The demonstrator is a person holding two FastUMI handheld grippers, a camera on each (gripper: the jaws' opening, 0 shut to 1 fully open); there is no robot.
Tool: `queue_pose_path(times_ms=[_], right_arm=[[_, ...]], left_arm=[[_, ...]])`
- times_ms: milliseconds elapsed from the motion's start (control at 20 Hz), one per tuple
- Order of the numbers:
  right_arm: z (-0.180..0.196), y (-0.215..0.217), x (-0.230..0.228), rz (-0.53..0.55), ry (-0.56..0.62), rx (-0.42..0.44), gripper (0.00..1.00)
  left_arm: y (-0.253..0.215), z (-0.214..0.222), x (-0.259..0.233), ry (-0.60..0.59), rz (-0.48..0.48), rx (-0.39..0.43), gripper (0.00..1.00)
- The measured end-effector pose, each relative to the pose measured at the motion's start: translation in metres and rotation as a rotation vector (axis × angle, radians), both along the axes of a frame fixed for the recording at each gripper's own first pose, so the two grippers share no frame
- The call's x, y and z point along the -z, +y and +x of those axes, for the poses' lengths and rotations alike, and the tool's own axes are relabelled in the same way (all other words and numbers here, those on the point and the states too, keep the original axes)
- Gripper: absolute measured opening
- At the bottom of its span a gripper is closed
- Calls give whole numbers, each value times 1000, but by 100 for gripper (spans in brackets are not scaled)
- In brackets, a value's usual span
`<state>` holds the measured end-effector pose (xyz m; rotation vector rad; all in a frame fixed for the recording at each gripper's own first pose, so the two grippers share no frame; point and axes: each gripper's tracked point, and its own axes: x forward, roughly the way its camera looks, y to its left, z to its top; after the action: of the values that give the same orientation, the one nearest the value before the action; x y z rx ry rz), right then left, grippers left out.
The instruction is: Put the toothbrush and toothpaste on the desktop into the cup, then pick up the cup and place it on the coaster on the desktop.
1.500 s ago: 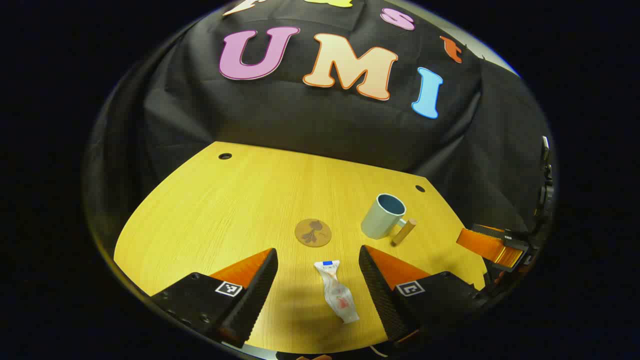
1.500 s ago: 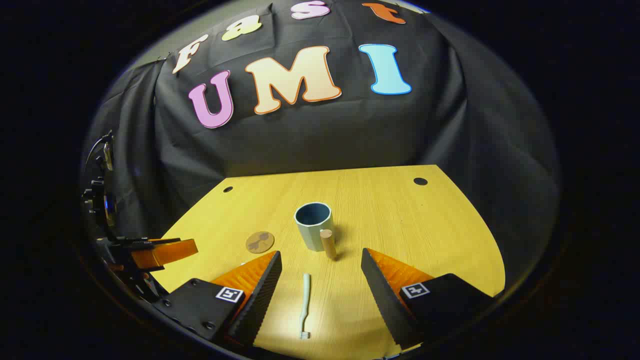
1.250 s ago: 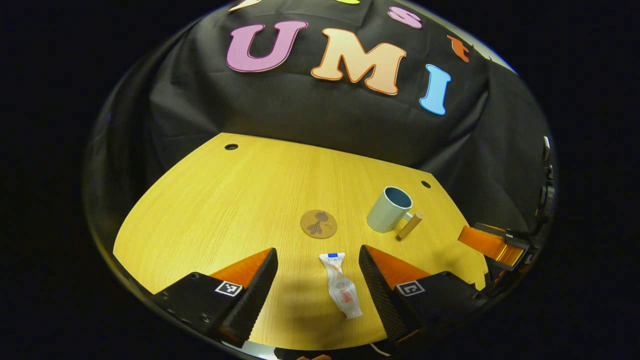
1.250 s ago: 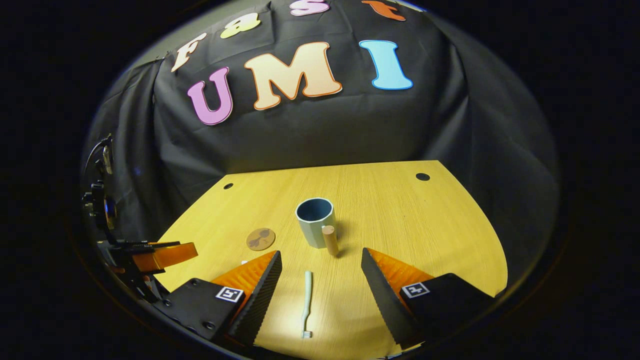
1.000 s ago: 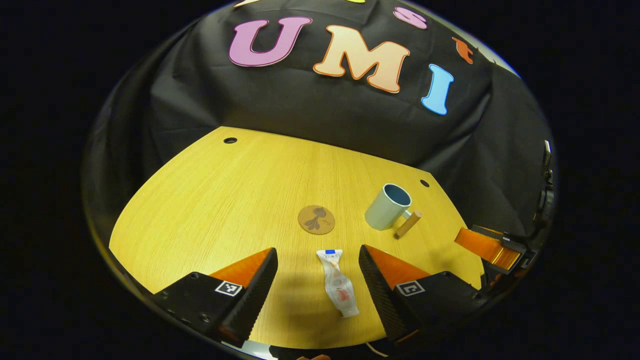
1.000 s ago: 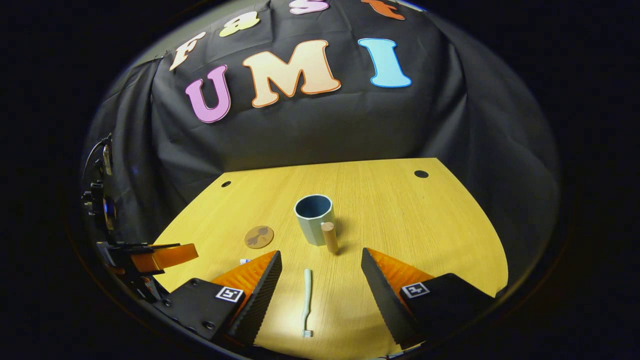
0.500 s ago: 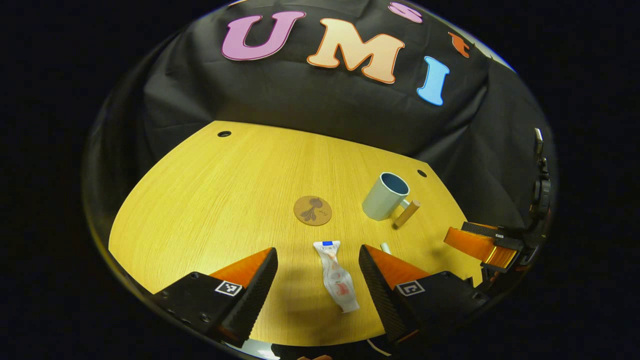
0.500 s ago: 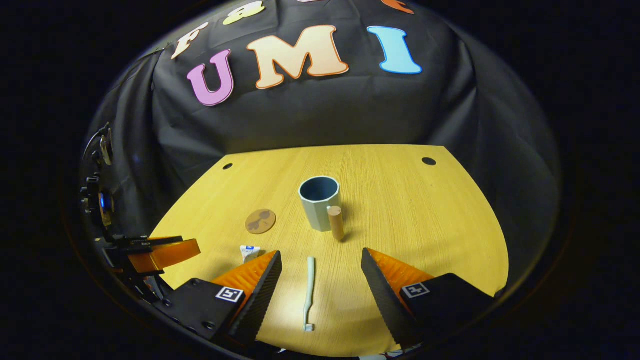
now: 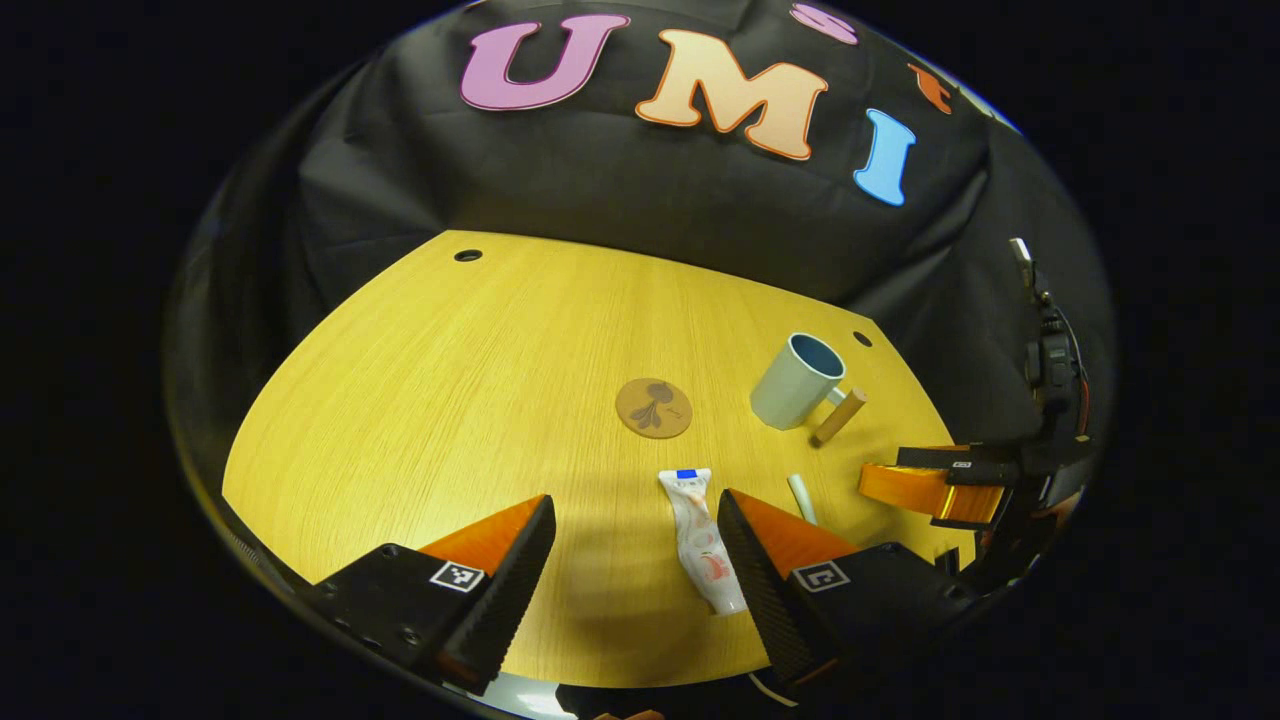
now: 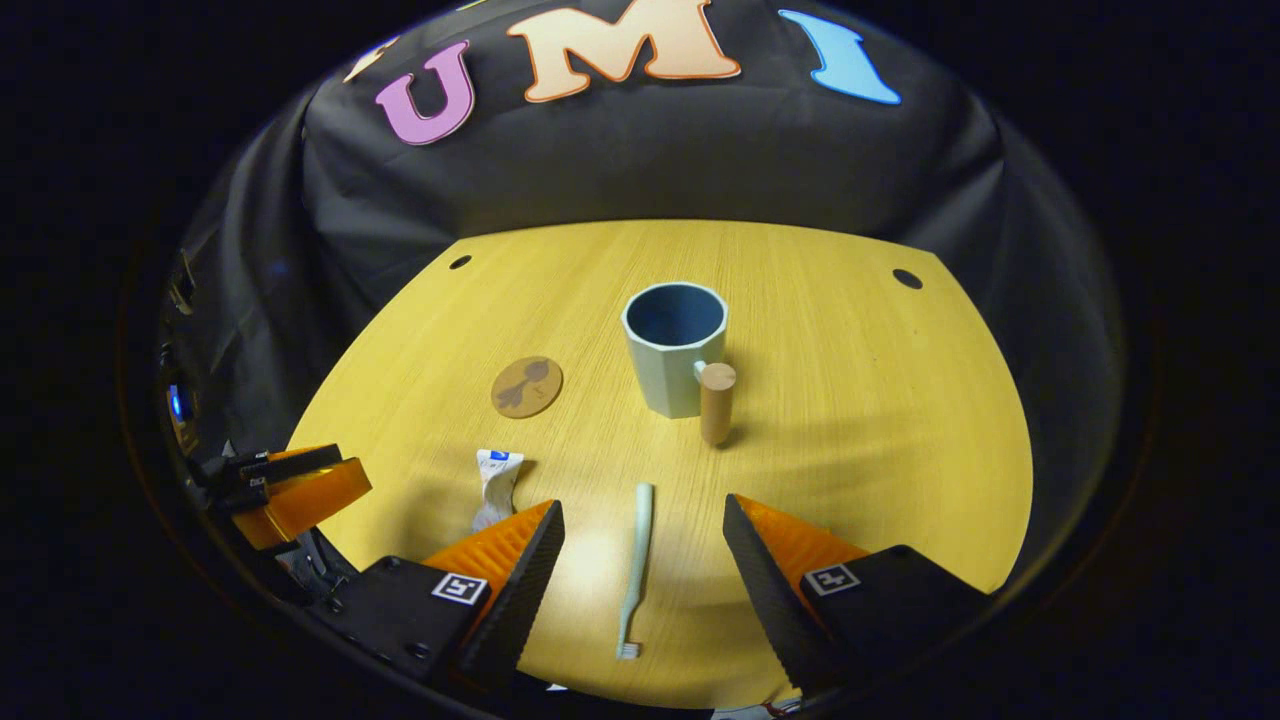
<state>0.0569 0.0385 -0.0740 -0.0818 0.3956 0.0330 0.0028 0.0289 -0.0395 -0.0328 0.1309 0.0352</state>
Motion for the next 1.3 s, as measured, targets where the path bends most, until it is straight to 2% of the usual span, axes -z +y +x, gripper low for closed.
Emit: queue_pose_path(times_ms=[50, 100, 200, 250, 300, 350, 500, 550, 600, 650, 750, 800, 850, 900, 1150, 1200, 1300], right_arm=[[4, 1, 4, -8, 23, -1, 99], [10, 1, 9, -20, 46, 2, 94], [21, 3, 18, -33, 91, 5, 98], [26, 3, 24, -40, 119, 7, 93], [32, 2, 30, -53, 144, 12, 92], [37, -1, 35, -70, 166, 20, 97], [44, 0, 49, -76, 241, 31, 84], [46, 0, 53, -72, 271, 37, 88], [48, 0, 56, -74, 293, 43, 81], [49, -3, 58, -93, 310, 54, 86], [53, -4, 61, -107, 340, 58, 80], [53, -5, 64, -113, 355, 64, 67], [54, -8, 66, -121, 373, 78, 63], [54, -9, 68, -124, 386, 90, 64], [56, -10, 70, -139, 416, 106, 50], [56, -13, 70, -152, 417, 104, 39], [55, -10, 72, -157, 427, 100, 25]], left_arm=[[3, 1, 0, 2, 2, -6, 95], [6, 1, -1, 3, 4, -9, 95], [9, 4, 1, 12, 14, -12, 95], [11, 4, 0, 15, 22, -13, 95], [13, 5, 1, 17, 28, -15, 95], [15, 7, 2, 23, 32, -17, 95], [20, 9, 5, 39, 26, -31, 95], [21, 9, 6, 44, 18, -34, 95], [22, 10, 9, 50, 10, -37, 95], [23, 10, 11, 57, 4, -39, 95], [27, 12, 15, 67, 1, -45, 95], [28, 13, 16, 72, 3, -47, 95], [29, 14, 16, 75, 9, -50, 95], [31, 15, 16, 76, 19, -54, 95], [40, 17, 17, 84, 40, -79, 95], [43, 17, 17, 85, 39, -82, 95], [43, 16, 18, 88, 34, -84, 95]])
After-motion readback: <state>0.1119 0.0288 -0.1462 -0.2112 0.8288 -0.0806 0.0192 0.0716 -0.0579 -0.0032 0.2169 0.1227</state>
